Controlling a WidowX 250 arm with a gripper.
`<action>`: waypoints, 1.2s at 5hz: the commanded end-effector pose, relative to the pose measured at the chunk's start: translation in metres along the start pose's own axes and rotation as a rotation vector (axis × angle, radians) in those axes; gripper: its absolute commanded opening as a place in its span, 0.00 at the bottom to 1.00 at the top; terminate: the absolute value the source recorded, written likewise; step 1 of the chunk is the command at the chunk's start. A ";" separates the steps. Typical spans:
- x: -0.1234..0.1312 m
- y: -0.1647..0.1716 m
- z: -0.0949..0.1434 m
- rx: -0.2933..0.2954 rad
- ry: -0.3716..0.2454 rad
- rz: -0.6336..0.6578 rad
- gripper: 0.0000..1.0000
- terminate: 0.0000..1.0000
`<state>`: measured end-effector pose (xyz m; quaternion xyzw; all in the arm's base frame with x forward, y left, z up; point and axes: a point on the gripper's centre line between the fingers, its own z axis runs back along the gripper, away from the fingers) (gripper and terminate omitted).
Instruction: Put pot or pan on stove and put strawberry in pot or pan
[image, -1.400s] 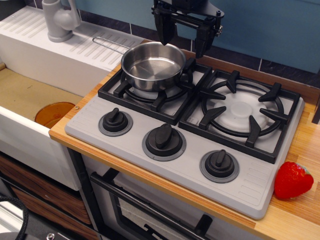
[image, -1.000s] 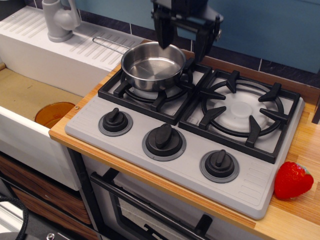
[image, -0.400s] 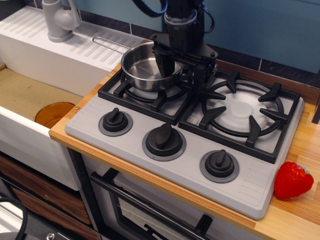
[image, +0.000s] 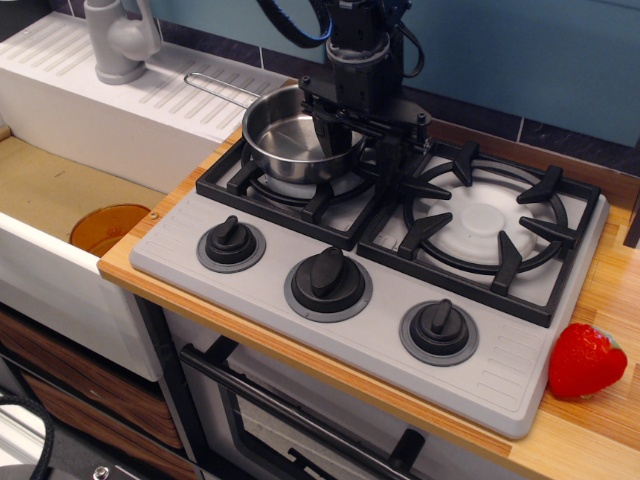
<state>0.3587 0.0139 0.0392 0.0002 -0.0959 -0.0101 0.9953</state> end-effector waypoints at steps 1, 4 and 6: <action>0.007 -0.006 0.015 0.038 -0.011 0.025 0.00 0.00; 0.021 -0.009 0.067 0.006 0.023 0.018 0.00 0.00; 0.026 -0.013 0.089 0.008 0.051 0.005 0.00 0.00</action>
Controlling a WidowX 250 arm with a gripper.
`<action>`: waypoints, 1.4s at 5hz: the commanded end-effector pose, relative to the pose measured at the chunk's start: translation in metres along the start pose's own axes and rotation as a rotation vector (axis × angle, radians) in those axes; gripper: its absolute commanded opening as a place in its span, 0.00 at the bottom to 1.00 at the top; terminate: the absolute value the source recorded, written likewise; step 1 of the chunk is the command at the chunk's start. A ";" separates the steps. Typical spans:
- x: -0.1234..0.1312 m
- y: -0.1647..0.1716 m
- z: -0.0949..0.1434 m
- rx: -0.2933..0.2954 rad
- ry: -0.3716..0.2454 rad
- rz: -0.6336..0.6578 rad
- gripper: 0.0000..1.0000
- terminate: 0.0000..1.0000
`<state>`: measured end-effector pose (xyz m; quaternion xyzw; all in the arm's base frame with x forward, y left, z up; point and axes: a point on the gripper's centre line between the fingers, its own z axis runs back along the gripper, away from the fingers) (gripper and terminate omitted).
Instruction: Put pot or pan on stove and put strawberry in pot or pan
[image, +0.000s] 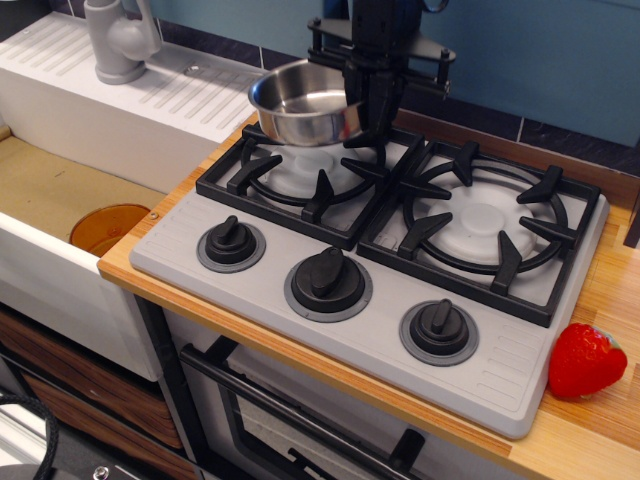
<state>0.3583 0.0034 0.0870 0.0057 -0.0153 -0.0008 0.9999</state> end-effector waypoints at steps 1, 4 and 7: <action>0.008 -0.015 0.047 -0.015 -0.111 -0.012 0.00 0.00; -0.022 -0.106 0.037 -0.022 -0.135 0.076 0.00 0.00; -0.020 -0.158 0.014 -0.033 -0.228 0.122 0.00 0.00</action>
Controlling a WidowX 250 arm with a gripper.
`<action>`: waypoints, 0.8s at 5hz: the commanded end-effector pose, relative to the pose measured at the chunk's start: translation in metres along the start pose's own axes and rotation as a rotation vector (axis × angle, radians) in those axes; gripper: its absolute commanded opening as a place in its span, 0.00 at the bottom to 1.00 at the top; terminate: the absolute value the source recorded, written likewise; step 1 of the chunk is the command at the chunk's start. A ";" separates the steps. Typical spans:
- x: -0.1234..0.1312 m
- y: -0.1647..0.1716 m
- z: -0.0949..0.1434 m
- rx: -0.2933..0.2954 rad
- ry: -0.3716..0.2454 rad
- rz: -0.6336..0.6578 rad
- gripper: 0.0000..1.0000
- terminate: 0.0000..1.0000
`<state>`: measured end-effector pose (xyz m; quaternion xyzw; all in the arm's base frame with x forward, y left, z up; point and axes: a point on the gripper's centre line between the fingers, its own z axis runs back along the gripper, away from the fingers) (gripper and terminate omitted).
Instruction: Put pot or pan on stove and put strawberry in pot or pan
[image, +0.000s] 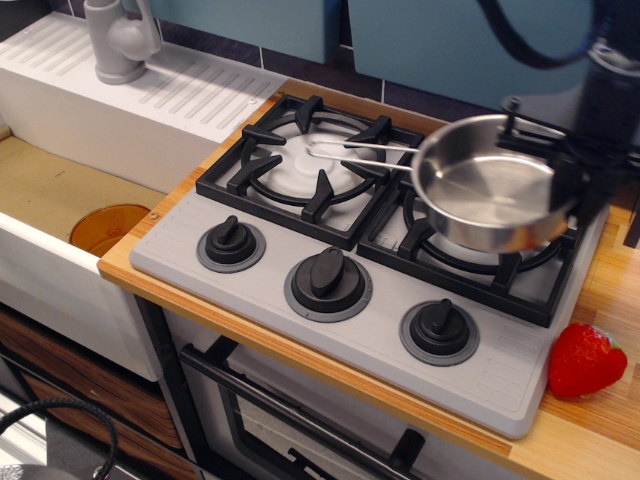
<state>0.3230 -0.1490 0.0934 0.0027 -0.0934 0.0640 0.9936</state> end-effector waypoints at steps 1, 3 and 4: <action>0.026 -0.006 -0.004 -0.033 -0.097 -0.010 0.00 0.00; 0.053 0.013 -0.007 -0.017 -0.113 -0.031 0.00 0.00; 0.058 0.016 -0.007 0.027 -0.119 -0.043 0.00 0.00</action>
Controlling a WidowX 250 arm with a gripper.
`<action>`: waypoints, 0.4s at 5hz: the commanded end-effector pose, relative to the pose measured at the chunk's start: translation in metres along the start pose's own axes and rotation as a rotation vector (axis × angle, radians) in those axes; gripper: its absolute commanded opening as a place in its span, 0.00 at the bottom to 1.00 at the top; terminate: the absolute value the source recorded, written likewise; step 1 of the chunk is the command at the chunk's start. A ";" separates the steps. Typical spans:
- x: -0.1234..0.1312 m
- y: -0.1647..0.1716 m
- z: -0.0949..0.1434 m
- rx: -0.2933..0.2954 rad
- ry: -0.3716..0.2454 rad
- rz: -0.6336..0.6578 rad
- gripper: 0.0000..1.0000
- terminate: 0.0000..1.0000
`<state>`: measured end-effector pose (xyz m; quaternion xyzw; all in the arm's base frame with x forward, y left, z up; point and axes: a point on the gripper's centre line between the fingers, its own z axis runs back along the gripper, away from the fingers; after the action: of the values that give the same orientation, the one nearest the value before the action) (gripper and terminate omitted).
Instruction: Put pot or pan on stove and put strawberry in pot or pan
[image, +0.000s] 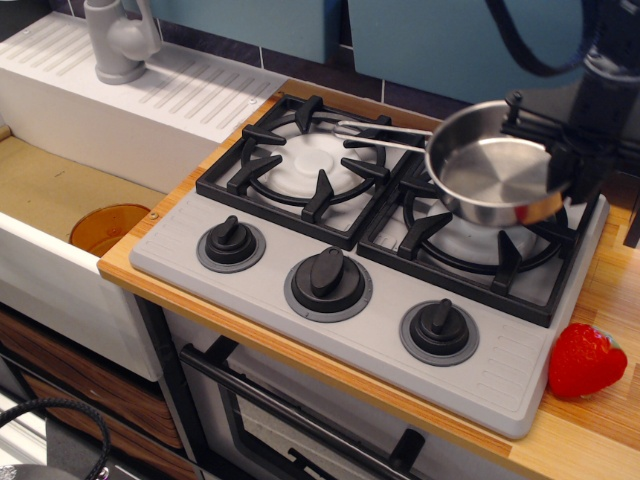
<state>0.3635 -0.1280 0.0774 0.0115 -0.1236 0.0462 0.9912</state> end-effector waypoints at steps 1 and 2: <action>0.020 0.005 0.016 0.009 -0.056 -0.006 1.00 0.00; 0.019 0.009 0.016 0.001 -0.045 -0.010 1.00 0.00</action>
<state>0.3687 -0.1178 0.0753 0.0231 -0.1164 0.0376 0.9922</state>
